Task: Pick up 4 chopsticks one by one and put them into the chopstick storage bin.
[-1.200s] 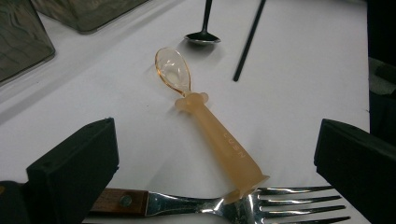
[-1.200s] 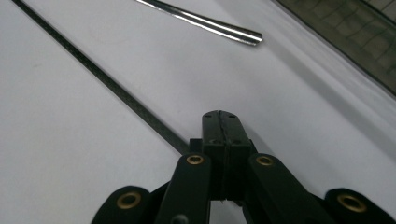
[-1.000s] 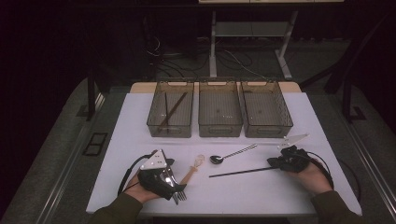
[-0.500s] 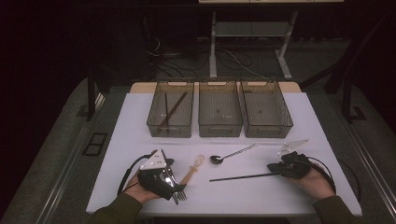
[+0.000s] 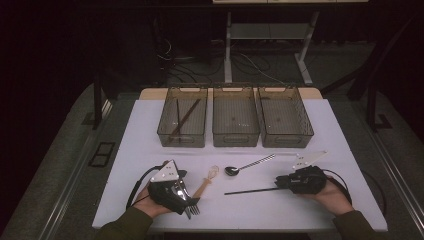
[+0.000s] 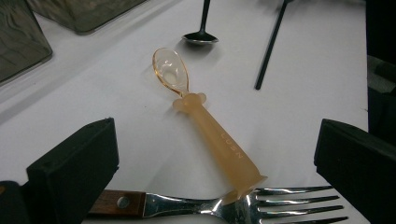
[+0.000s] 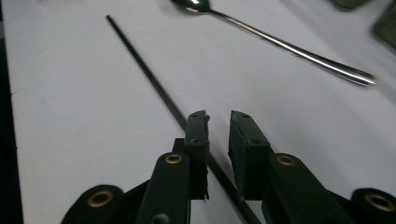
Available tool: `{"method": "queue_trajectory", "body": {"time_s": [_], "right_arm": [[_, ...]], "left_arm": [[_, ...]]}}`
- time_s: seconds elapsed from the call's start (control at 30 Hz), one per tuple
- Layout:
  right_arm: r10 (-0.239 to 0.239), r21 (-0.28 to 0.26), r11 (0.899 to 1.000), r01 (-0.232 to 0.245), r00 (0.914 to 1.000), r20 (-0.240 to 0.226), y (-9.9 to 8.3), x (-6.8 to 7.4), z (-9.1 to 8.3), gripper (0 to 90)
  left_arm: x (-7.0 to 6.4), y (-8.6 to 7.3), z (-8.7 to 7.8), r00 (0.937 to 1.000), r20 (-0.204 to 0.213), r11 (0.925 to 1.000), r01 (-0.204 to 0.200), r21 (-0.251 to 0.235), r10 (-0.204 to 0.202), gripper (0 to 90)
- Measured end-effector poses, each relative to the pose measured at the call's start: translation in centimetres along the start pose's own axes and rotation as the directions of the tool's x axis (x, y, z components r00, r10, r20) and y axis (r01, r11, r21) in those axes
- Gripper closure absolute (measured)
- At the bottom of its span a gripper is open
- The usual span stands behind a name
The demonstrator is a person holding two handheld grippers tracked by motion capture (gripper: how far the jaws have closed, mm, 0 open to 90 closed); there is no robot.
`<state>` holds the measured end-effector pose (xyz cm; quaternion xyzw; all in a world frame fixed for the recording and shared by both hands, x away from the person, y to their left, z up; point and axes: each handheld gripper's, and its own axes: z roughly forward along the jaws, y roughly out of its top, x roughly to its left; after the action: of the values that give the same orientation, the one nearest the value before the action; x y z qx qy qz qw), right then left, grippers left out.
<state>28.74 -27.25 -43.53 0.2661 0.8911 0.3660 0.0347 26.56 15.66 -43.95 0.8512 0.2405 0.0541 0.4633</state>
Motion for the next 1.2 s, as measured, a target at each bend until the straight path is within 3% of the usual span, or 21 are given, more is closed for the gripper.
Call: {"method": "queue_trajectory", "body": {"time_s": [0.33, 0.8, 0.97, 1.0, 1.2], "right_arm": [[-0.05, 0.065, 0.997, 0.05, 0.9987, -0.013, 0.1, 0.5, 1.2, 77.3], [-0.087, 0.065, 0.994, 0.089, 0.9958, -0.031, -0.2, 0.9, 1.0, 81.7], [-0.169, 0.075, 0.982, 0.171, 0.9852, -0.028, -0.4, 1.2, 0.9, 83.0], [-0.151, 0.071, 0.986, 0.154, 0.9877, -0.039, -0.4, 1.4, 0.9, 83.2], [-0.197, 0.073, 0.977, 0.202, 0.9778, -0.071, -0.4, 1.4, 1.0, 85.9]], "left_arm": [[0.0, 0.0, 0.0, 1.0, 0.002, 1.0, -0.003, 0.003, 0.003, 0.0], [0.0, 0.0, 0.0, 1.0, 0.0, 1.0, -0.002, 0.002, 0.002, 0.0], [0.0, 0.0, 0.0, 1.0, 0.001, 1.0, -0.002, 0.002, 0.002, 0.0], [0.0, 0.0, 0.0, 1.0, 0.002, 1.0, -0.002, 0.004, 0.002, 0.0], [0.0, 0.0, 0.0, 1.0, 0.006, 1.0, -0.004, 0.004, 0.004, 0.0]]}}
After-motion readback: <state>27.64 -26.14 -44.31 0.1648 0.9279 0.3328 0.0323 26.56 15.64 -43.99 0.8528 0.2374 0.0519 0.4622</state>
